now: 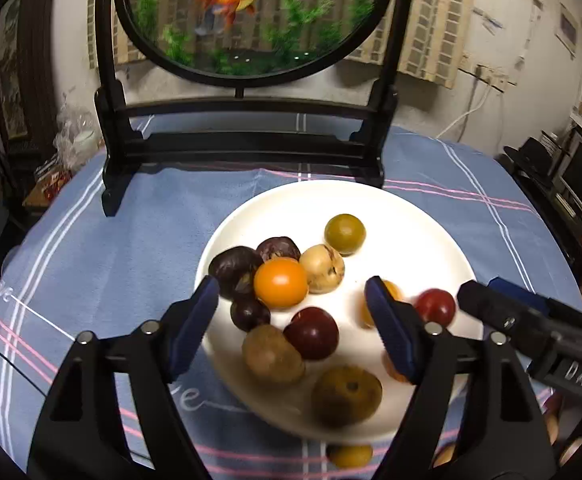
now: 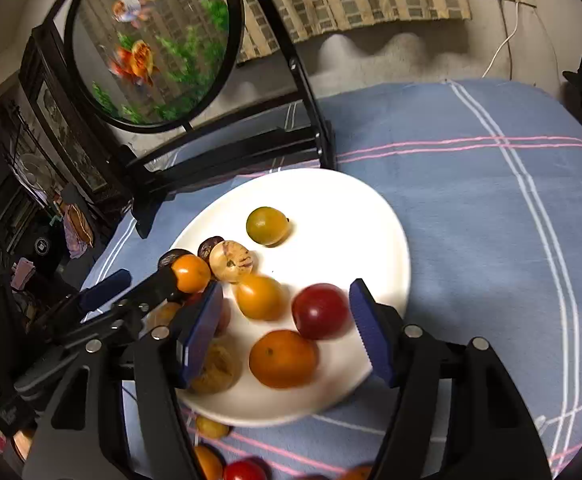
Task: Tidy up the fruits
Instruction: 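Carry both held fruits onto the white plate and open both tools, then move both open tools back over the remaining fruits, then grasp the dark red plum with the right tool while the left tool grasps the yellow-green fruit, then carry both held fruits onto the white plate and open both tools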
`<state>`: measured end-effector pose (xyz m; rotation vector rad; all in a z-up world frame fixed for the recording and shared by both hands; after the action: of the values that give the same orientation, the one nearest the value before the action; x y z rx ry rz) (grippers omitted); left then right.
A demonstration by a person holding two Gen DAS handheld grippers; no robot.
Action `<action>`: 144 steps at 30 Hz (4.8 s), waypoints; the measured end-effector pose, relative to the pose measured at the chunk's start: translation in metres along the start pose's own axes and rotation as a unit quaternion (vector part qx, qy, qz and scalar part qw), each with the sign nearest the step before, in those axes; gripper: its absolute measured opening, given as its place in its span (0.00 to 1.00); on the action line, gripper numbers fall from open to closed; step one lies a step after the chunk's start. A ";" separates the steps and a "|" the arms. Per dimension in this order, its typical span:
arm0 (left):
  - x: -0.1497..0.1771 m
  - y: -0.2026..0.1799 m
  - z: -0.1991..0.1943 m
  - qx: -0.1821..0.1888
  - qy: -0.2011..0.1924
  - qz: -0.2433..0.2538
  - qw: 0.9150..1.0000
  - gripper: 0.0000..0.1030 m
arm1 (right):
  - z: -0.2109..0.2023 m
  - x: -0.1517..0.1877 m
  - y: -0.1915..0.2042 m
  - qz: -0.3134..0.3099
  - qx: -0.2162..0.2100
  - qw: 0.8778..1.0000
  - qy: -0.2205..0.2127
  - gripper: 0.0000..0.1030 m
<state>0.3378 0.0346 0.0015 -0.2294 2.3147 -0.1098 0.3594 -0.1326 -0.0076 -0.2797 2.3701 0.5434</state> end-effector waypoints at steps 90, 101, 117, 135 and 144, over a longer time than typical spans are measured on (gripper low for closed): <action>0.147 0.018 -0.056 0.062 0.073 0.090 0.991 0.22 | -0.033 0.178 0.073 -0.242 0.111 0.958 0.106 0.28; 0.137 0.032 -0.064 0.118 0.095 0.025 0.988 0.22 | -0.056 0.170 0.058 -0.185 0.059 0.978 0.079 0.27; 0.161 0.009 -0.070 0.076 0.102 0.126 0.984 0.31 | -0.072 0.163 0.054 -0.173 0.042 0.982 0.061 0.27; 0.160 -0.011 -0.046 0.046 0.091 0.178 0.979 0.25 | -0.072 0.164 0.056 -0.175 0.038 0.982 0.065 0.27; 0.138 -0.005 -0.088 0.076 0.054 0.155 0.984 0.25 | -0.081 0.156 0.052 -0.155 0.032 0.986 0.042 0.27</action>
<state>0.1816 0.0028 -0.0356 0.2190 2.4052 -0.1429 0.1792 -0.1316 -0.0404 -0.6407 2.3569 0.3128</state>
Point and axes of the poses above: each gripper's, at about its wrist camera, not at the fingertips, and z roughly the way its jaws point, y to its left, x to its underside, the point moved 5 cm from there along z, roughly the way its jaws point, and after that the axes turned 5 degrees about -z, right-handed, at the moved point
